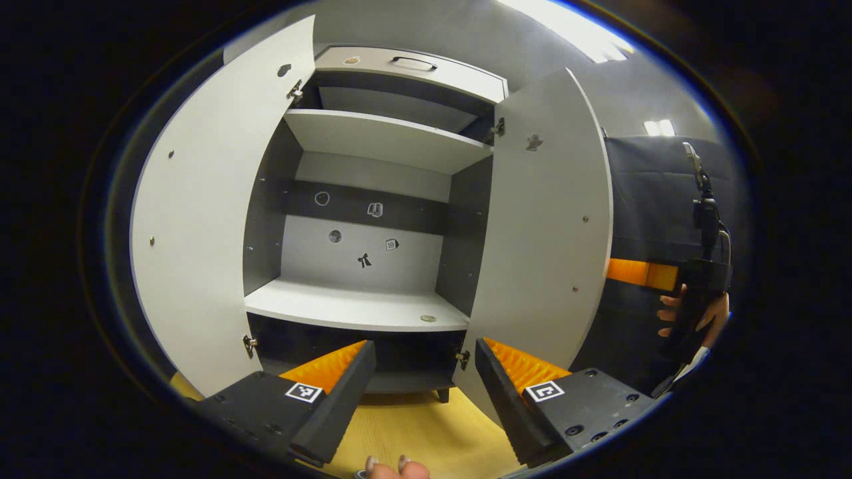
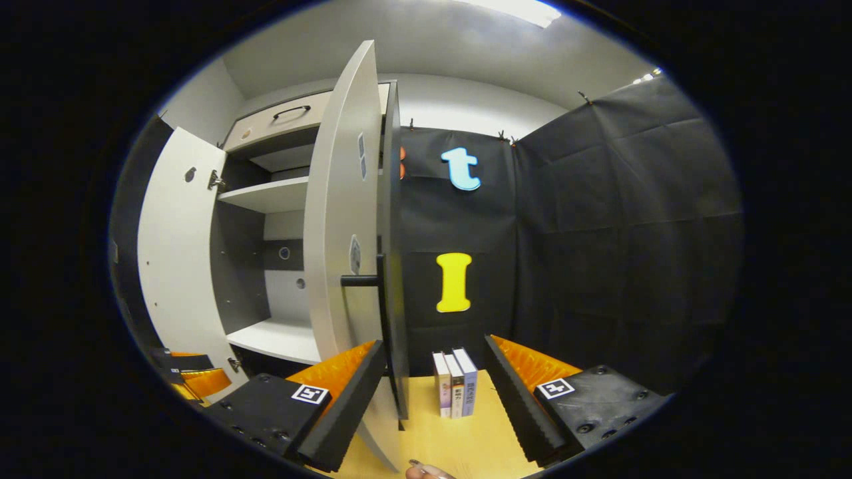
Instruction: Grasp the bottle in the cabinet with the left hand and place it on the coaster, then close the right door with the right hand and the left door with the left hand.
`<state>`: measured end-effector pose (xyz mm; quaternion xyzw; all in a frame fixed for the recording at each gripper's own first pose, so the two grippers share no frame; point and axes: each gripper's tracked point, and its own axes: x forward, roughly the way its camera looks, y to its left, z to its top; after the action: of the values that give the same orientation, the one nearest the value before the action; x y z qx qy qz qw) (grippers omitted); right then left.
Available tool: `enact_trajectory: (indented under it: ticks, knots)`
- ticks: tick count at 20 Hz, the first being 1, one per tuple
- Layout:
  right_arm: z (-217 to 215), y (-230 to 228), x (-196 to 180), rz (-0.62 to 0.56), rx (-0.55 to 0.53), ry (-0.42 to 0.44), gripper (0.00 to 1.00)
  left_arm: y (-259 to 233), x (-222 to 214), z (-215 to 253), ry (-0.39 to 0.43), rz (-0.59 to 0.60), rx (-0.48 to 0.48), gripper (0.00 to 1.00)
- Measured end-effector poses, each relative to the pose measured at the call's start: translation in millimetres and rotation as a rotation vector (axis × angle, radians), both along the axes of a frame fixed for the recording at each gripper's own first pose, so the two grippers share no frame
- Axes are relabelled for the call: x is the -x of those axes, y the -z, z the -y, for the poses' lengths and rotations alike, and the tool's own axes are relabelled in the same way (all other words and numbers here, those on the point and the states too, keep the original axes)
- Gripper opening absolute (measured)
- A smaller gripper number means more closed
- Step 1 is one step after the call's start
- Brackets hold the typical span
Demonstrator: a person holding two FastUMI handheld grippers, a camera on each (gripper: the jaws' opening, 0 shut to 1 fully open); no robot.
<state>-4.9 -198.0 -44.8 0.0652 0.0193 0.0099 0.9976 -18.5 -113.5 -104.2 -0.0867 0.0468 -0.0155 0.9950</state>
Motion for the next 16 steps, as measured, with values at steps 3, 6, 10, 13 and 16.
enact_trajectory:
  ticks: [3,6,10,13,16]
  knots:
    - [-1,-5,-8,0.037,0.075,-0.037,0.95,-5,0,-9,-0.091,0.008,-0.022,0.95]
    - [-20,-3,-8,0.03,0.032,-0.103,0.95,-1,12,-23,-0.161,-0.008,-0.071,0.95]
    - [-67,-2,-15,0.027,0.0,-0.221,0.96,4,28,-47,-0.226,-0.037,-0.09,0.95]
    - [-102,-2,-24,0.027,0.001,-0.268,0.95,2,41,-70,-0.271,-0.043,-0.094,0.95]
    - [-140,0,-39,0.018,-0.021,-0.307,0.95,-1,57,-104,-0.321,-0.055,-0.098,0.95]
